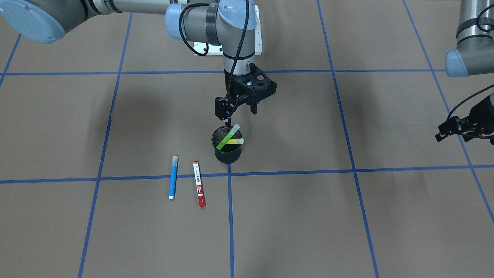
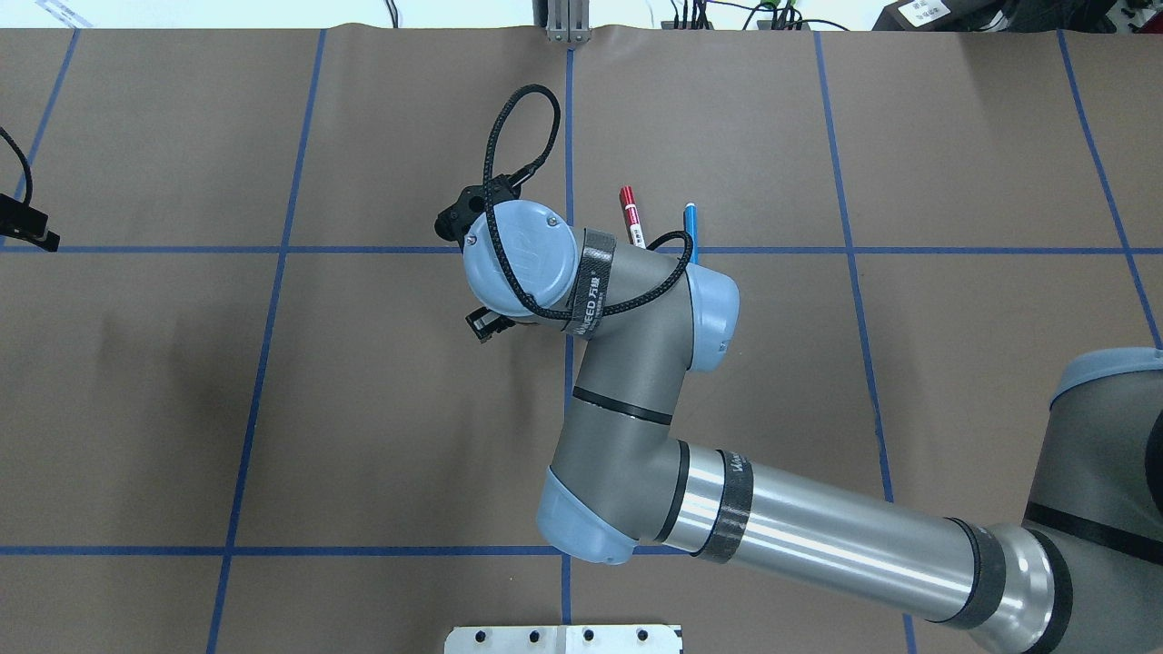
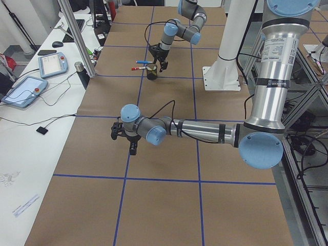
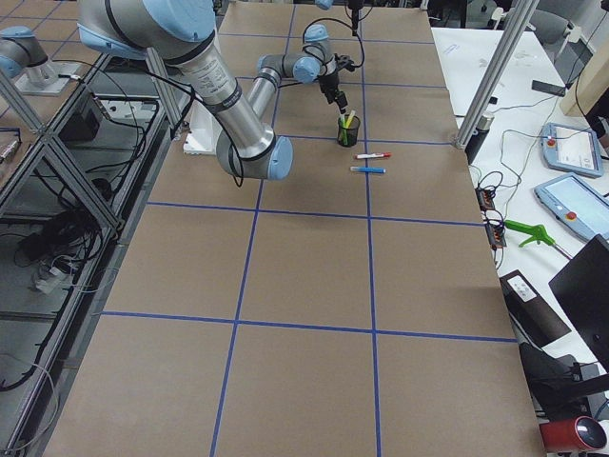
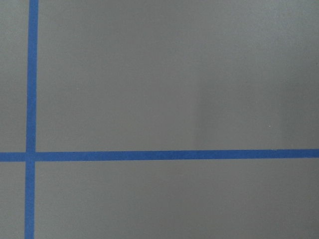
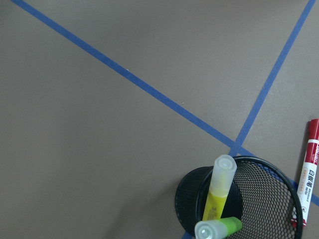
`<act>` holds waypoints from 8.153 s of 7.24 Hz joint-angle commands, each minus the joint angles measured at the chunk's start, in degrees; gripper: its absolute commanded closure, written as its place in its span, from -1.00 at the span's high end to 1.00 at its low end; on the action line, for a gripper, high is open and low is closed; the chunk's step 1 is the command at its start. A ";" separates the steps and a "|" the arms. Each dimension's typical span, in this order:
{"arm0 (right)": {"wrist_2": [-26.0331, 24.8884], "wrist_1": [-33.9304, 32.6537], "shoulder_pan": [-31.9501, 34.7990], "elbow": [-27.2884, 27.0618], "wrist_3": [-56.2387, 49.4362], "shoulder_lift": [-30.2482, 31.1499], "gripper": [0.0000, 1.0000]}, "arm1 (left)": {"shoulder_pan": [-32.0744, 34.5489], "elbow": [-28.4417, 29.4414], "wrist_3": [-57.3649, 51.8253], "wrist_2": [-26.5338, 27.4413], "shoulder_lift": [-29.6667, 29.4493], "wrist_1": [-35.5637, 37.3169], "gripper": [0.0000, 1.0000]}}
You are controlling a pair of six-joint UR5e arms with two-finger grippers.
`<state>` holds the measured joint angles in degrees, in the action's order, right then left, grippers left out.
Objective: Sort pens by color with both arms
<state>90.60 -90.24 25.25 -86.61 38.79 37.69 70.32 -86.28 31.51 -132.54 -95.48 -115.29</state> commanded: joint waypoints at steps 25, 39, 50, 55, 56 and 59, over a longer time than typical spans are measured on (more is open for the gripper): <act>-2.62 -1.87 1.11 1.10 -5.04 -0.24 -0.13 | 0.08 -1.96 0.30 -0.35 2.06 -0.55 0.98; 5.03 -11.71 13.48 -6.72 -4.52 -8.31 -0.77 | -8.23 -12.86 35.92 -4.75 -25.86 31.36 0.98; 50.61 -14.52 43.30 18.72 12.03 0.57 -0.85 | -27.15 15.96 60.16 7.64 -57.09 30.22 0.85; 58.11 -14.44 38.38 25.69 -1.50 -4.20 -0.86 | -31.12 18.08 53.50 12.22 -55.78 25.29 0.18; 58.03 -14.44 38.12 25.70 -2.22 -4.11 -0.86 | -31.21 17.91 52.35 12.22 -55.34 25.29 0.16; 58.55 -14.44 37.94 26.93 -4.50 -4.73 -0.86 | -31.91 17.64 52.34 12.66 -55.16 25.29 0.04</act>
<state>148.83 -104.68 63.31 -60.23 35.73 33.19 38.56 -68.53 83.88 -120.00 -150.65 -90.00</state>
